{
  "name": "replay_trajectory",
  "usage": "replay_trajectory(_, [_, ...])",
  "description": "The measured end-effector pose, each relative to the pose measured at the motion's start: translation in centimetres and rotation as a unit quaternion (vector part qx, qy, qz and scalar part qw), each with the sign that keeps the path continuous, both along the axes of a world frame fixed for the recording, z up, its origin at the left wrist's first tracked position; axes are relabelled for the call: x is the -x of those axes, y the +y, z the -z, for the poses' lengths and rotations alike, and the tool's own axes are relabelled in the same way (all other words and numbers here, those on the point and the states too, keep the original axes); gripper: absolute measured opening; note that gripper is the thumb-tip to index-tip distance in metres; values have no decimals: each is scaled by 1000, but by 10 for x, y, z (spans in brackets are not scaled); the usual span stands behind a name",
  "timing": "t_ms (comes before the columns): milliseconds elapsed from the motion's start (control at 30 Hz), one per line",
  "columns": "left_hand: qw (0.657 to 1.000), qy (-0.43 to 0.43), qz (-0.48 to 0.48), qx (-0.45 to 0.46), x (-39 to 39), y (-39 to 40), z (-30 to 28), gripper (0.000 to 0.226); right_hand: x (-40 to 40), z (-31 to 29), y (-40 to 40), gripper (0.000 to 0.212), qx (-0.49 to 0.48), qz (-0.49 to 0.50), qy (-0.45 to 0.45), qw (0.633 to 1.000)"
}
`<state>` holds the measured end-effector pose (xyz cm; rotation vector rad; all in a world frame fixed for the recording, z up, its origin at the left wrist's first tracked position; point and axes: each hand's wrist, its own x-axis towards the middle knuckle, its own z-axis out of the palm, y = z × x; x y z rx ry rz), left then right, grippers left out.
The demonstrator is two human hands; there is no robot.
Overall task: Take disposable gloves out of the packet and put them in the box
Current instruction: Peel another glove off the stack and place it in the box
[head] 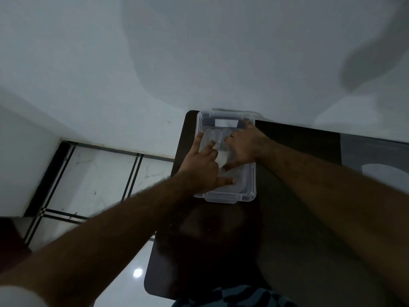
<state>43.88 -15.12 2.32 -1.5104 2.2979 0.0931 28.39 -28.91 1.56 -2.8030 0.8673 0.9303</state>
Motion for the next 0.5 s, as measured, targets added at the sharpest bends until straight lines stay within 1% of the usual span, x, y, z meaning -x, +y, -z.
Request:
replay_trajectory(33, [1000, 17, 6, -16, 2, 3, -2, 100, -3, 0, -4, 122, 1, 5, 7, 1000])
replay_trajectory(133, [996, 48, -9, -74, 7, 10, -11, 94, -11, 5, -12, 117, -2, -4, 21, 1000])
replay_trajectory(200, [994, 40, -21, -98, 7, 12, -9, 99, -13, 10, -16, 115, 4, -12, 17, 1000])
replay_trajectory(267, [994, 30, -23, -104, 6, 16, -2, 106, -12, 13, -15, 110, 9, -17, -1, 1000])
replay_trajectory(367, [994, 38, -23, -100, 7, 22, -2, 111, -6, 12, -11, 94, 31, -31, -18, 999])
replay_trajectory(500, [993, 66, -54, -80, 12, 35, -16, 107, 12, -6, 10, 59, 59, -5, -56, 997])
